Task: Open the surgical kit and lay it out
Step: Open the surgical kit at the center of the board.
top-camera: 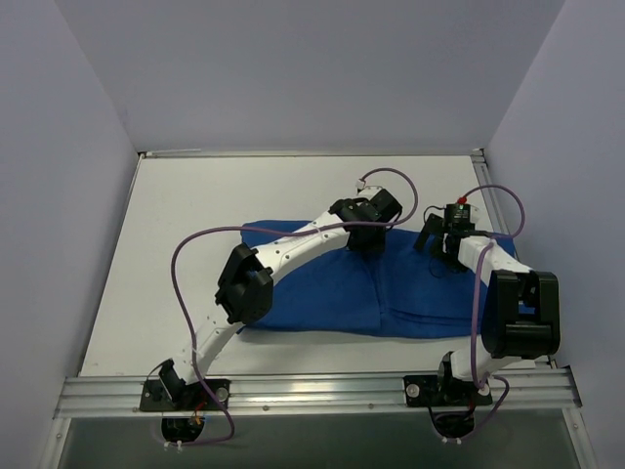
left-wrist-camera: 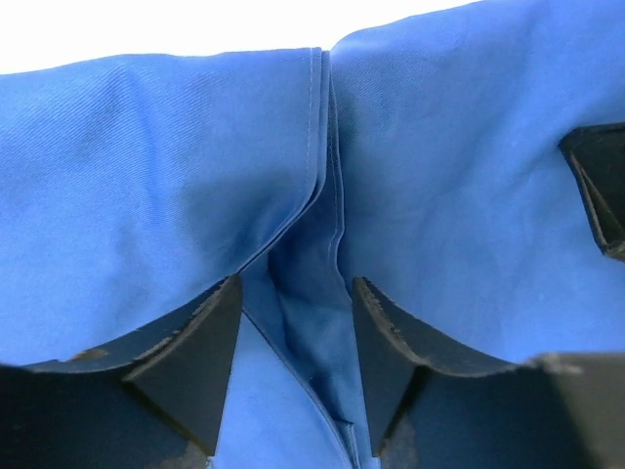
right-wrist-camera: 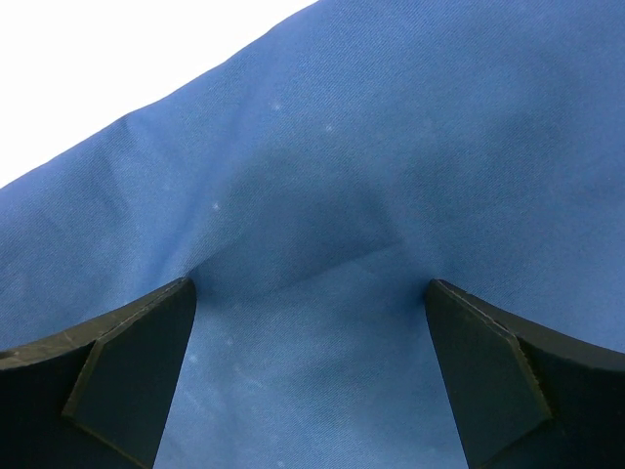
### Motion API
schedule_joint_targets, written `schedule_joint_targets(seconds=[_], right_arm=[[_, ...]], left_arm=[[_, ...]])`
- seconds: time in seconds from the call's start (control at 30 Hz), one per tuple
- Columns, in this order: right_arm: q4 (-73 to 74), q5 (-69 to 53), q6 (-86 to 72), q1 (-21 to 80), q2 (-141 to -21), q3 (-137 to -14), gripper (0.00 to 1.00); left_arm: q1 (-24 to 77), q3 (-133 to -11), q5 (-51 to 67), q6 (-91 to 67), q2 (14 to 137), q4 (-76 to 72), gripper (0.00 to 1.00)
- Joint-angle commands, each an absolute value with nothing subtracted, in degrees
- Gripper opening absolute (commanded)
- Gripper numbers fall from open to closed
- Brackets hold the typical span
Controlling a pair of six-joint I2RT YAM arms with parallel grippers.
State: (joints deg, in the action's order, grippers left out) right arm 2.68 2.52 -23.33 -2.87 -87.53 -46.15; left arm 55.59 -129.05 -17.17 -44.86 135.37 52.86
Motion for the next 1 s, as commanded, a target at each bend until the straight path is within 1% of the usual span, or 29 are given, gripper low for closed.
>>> schedule_joint_targets(seconds=[0.0,0.17,0.3,0.33,0.37,0.4,0.43,0.47,0.63,0.7,0.83,0.87,0.97], right_arm=[[3.08,3.43,-23.2,-2.29,-85.34,-46.93,0.99],[3.08,3.43,-23.2,-2.2,-85.08,-46.85,0.99],[2.99,3.34,-23.2,-2.11,-85.08,-46.93,0.99],[2.99,3.34,-23.2,-2.11,-85.08,-46.85,0.99],[2.9,3.34,-23.2,-2.11,-85.08,-46.85,0.99],[2.9,3.34,-23.2,-2.11,-85.08,-46.85,0.99],[2.9,3.25,-23.2,-2.11,-85.08,-46.93,0.99],[2.9,3.34,-23.2,-2.11,-85.08,-46.85,0.99],[2.72,3.43,-23.2,-2.11,-85.17,-46.85,0.99],[2.72,3.43,-23.2,-2.11,-85.25,-46.85,0.99],[2.72,3.69,-23.12,-2.11,-85.25,-46.93,0.99],[2.72,3.78,-23.12,-2.11,-85.25,-46.85,0.99],[2.81,3.95,-23.03,-2.11,-84.99,-46.93,0.99]], left_arm=[[55.72,-133.76,-19.6,-44.21,138.07,58.18,0.59],[55.72,-139.46,-19.51,-43.16,142.11,60.46,0.65],[55.72,-142.99,-19.25,-42.71,144.75,62.4,0.65],[55.72,-143.35,-19.07,-42.54,145.1,62.58,0.51],[55.72,-143.61,-18.9,-42.54,145.37,62.67,0.42],[55.72,-143.61,-18.9,-42.45,145.28,62.84,0.28],[55.72,-143.44,-19.16,-42.63,145.11,62.84,0.11],[55.72,-143.18,-19.86,-42.63,144.24,62.75,0.03],[55.81,-137.31,-23.29,-41.93,138.97,60.03,0.02],[55.72,-134.75,-24.95,-41.92,134.67,58.63,0.02],[54.94,-124.04,-27.86,-41.4,124.74,53.1,0.02],[53.63,-118.88,-27.6,-41.31,120.54,51.78,0.02],[50.72,-111.38,-27.68,-41.57,113.15,47.82,0.02]])
